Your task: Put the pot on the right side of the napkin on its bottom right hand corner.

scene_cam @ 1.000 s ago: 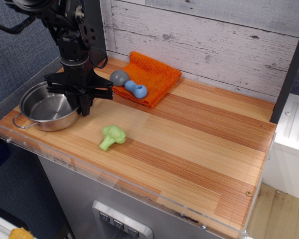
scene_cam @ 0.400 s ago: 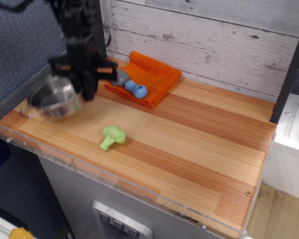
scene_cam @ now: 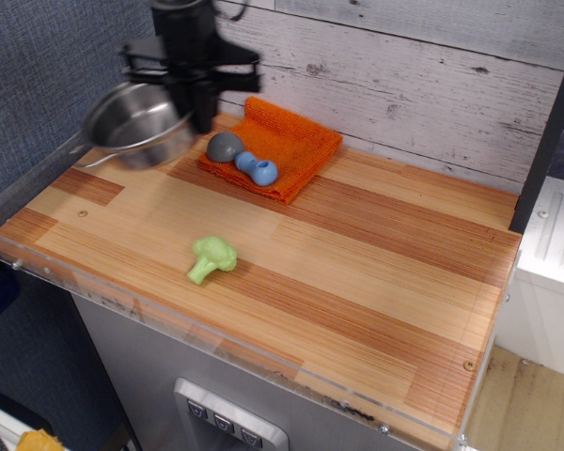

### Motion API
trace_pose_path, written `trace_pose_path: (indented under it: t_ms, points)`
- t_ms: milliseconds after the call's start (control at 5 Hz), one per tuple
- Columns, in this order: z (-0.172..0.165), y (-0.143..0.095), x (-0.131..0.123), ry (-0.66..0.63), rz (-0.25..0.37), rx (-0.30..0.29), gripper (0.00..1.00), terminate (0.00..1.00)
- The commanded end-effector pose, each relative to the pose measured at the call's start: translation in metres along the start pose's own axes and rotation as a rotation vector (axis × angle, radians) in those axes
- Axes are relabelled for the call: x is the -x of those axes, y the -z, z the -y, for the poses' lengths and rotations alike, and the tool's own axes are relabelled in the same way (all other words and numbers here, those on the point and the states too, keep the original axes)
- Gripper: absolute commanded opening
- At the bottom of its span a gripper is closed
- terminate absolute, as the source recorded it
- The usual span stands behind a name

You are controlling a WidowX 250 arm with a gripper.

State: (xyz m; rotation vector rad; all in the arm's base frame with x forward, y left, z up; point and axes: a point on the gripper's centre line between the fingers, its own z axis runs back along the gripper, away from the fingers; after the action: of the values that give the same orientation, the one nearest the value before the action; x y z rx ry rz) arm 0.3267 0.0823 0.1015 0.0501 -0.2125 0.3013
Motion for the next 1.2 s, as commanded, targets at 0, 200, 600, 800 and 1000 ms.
trace_pose_path:
  t_ms: [0, 200, 600, 800, 1000]
  points:
    - [0.074, -0.033, -0.006, 0.128, 0.102, 0.163, 0.00, 0.00]
    - [0.115, -0.038, -0.002, 0.284, 0.143, 0.225, 0.00, 0.00]
    - [0.155, -0.017, 0.018, 0.537, 0.139, 0.246, 0.00, 0.00]
    - [0.162, -0.004, 0.033, 0.641, 0.116, 0.245, 0.00, 0.00]
    - [0.167, 0.012, 0.052, 0.731, 0.069, 0.250, 0.00, 0.00]
